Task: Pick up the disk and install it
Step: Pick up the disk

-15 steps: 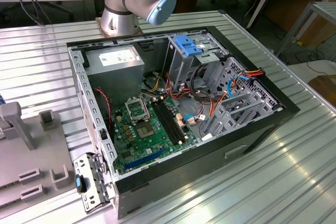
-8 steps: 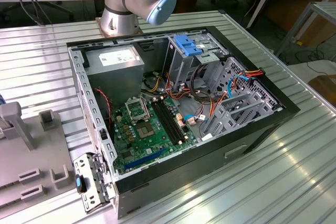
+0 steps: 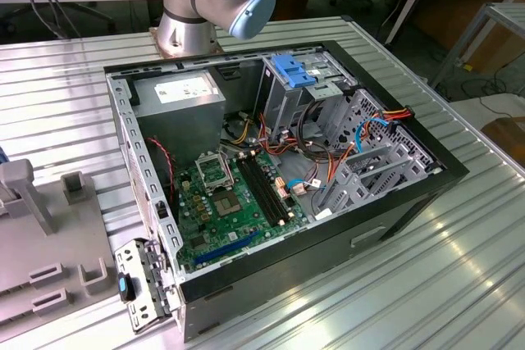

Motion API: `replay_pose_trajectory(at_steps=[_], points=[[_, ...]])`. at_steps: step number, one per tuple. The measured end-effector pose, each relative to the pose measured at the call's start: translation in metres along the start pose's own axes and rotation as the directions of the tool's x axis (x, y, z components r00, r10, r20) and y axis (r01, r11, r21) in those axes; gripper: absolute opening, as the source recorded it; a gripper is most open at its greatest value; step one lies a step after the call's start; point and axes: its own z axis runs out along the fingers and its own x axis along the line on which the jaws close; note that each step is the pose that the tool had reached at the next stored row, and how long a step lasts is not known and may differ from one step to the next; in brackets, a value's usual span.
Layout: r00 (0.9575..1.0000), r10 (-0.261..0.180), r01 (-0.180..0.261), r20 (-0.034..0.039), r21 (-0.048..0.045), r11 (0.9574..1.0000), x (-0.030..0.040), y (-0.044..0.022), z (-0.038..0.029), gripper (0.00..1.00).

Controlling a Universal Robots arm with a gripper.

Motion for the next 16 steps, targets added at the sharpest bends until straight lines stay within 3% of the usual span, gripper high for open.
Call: replay_pose_trajectory(at_steps=[5,9,11,13,16], points=[[1.0000,0.000,0.000,0.0004,0.0001,1.0000,0.0002,-0.0003,-0.0095,0.37],[1.0000,0.000,0.000,0.0032,0.0000,1.0000,0.0006,-0.0006,-0.0212,0.37],[1.0000,0.000,0.000,0.0051,0.0000,1.0000,0.0009,-0.0009,-0.0316,0.37],[1.0000,0.000,0.000,0.0074,-0.0001,1.0000,0.0010,-0.0011,-0.0375,0.37],[0.9999,0.000,0.000,0.0105,-0.0004,1.0000,0.0014,-0.0016,-0.0537,0.37]])
